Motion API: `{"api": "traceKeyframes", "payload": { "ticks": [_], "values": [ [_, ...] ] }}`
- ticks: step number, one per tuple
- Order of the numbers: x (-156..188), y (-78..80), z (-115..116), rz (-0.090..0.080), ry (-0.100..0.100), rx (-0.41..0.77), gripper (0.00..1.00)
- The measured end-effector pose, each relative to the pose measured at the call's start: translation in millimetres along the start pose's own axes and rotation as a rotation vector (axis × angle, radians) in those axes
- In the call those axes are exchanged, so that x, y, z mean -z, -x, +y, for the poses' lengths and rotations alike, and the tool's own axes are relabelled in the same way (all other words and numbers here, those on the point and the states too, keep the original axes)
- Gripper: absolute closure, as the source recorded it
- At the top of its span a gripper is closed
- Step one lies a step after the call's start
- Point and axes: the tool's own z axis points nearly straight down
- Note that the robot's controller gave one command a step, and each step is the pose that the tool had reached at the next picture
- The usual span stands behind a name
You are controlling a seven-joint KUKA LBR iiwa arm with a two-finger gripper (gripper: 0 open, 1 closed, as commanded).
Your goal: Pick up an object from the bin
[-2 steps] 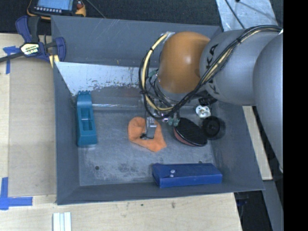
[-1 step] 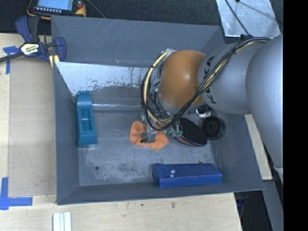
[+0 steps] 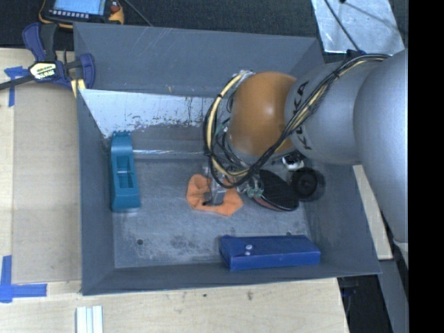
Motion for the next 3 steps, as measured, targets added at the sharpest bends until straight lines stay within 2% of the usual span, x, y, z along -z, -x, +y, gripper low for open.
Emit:
{"api": "traceKeyframes", "payload": {
  "ticks": [1, 2, 3],
  "values": [
    [0, 0.0, 0, 0.000, 0.000, 0.000, 1.00],
    [0, 1.5, -12, -0.002, 0.002, -0.001, 1.00],
    [148, -39.9, -9, 0.001, -0.001, -0.007, 1.00]
  ]
}}
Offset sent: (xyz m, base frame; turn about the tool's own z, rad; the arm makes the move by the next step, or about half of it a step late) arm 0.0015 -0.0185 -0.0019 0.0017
